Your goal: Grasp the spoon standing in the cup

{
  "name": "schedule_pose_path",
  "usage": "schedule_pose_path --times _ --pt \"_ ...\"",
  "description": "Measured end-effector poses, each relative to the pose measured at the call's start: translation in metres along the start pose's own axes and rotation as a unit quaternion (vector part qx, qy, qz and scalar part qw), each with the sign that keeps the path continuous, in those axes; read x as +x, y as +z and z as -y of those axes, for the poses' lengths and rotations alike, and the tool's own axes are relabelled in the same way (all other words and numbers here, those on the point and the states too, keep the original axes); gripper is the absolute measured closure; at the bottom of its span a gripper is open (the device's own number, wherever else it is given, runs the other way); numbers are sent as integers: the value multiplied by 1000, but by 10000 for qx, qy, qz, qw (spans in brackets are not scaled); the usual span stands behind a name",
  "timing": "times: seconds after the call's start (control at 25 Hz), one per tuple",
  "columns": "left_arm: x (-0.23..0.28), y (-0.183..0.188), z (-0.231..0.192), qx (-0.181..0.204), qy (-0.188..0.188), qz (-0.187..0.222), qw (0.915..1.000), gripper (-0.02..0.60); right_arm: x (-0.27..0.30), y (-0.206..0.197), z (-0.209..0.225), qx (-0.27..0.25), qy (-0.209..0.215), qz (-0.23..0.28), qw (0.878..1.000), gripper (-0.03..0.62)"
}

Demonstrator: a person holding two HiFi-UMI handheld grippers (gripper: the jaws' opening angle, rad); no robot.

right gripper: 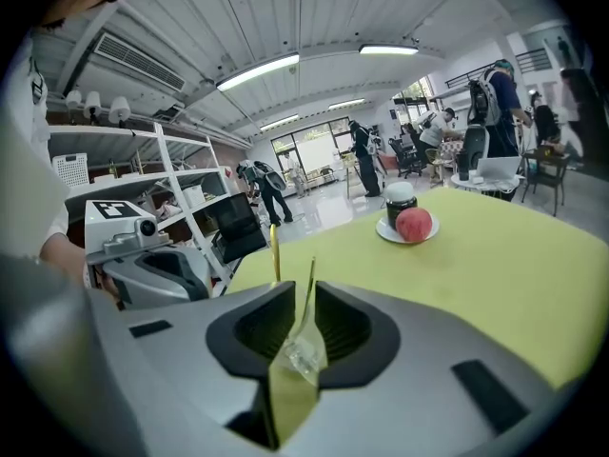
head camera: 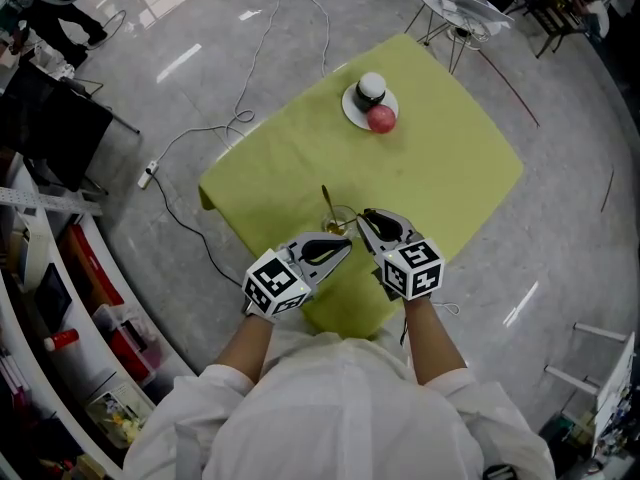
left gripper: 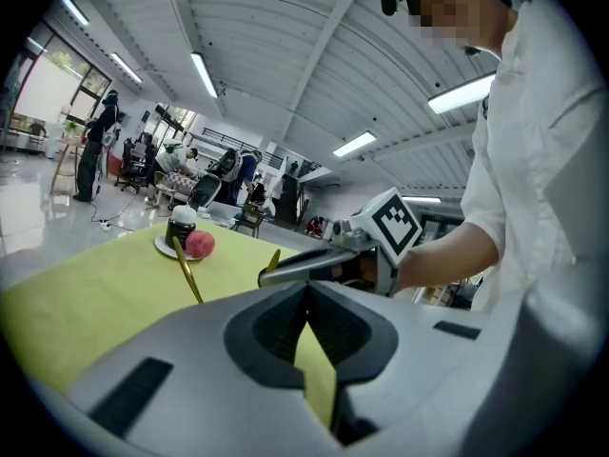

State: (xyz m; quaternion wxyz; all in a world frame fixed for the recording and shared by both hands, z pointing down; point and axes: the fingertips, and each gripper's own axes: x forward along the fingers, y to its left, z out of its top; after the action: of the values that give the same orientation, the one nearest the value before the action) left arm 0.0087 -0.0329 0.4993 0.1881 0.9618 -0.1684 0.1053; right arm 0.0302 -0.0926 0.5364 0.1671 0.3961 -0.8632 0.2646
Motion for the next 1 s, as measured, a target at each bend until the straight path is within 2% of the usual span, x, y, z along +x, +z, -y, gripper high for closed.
schedule_pose_path --times 0.2,0.36,1.0 --pt "-2 2 -3 0 34 9 10000 577 2 1 -1 -50 -12 -45 10000 540" --pt "-3 2 -5 -12 55 15 10000 577 2 1 0 -109 -46 -68 9999 572" --pt "-2 1 -6 -1 45 -3 10000 577 0 10 -4 -332 -42 9 9994 585"
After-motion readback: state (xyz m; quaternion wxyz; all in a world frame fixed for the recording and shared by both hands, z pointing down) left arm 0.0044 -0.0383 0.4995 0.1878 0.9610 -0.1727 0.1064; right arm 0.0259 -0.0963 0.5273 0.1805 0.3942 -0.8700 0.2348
